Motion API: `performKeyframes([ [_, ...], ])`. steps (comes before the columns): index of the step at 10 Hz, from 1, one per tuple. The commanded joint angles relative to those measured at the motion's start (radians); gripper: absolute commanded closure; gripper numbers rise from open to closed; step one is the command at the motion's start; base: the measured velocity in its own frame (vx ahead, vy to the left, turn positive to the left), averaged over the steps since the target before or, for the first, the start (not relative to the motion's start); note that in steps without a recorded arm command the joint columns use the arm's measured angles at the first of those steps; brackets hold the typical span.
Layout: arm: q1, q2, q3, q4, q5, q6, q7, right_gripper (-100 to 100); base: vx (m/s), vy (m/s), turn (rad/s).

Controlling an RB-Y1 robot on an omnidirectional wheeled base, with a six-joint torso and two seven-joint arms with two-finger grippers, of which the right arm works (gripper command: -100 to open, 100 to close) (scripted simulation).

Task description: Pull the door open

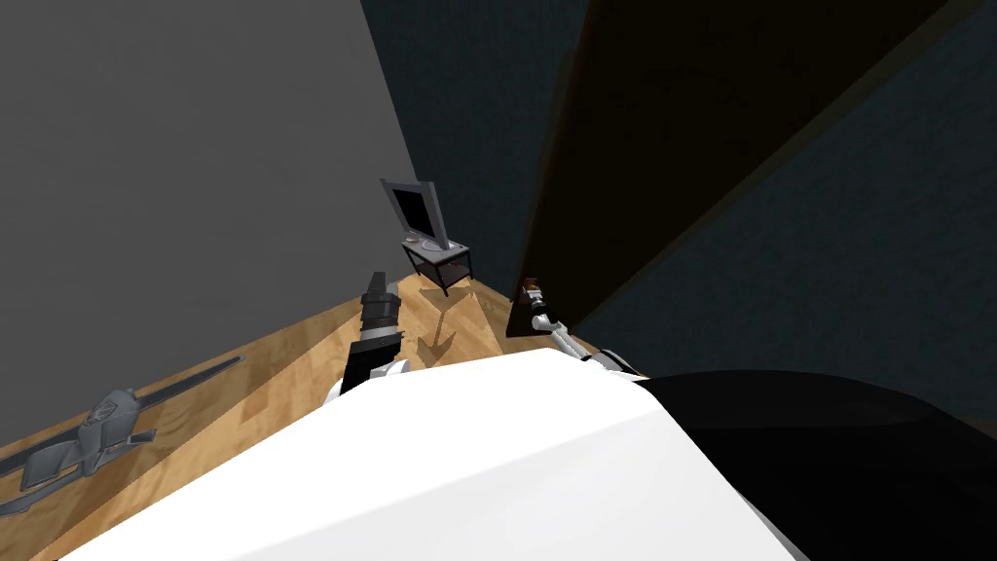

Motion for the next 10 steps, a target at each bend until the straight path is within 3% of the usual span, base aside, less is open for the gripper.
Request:
performKeyframes([
  [1,0.000,0.002,0.001,0.000,0.001,0.001,0.002,100,-0.009,-0.006,-0.050],
  [6,0.000,0.002,0.001,0.000,0.001,0.001,0.002,100,-0.012,-0.005,-0.001],
  [10,0.020,-0.057,0.057,-0.029,0.003,-0.015,-0.055,100,-0.180,-0.098,0.129],
])
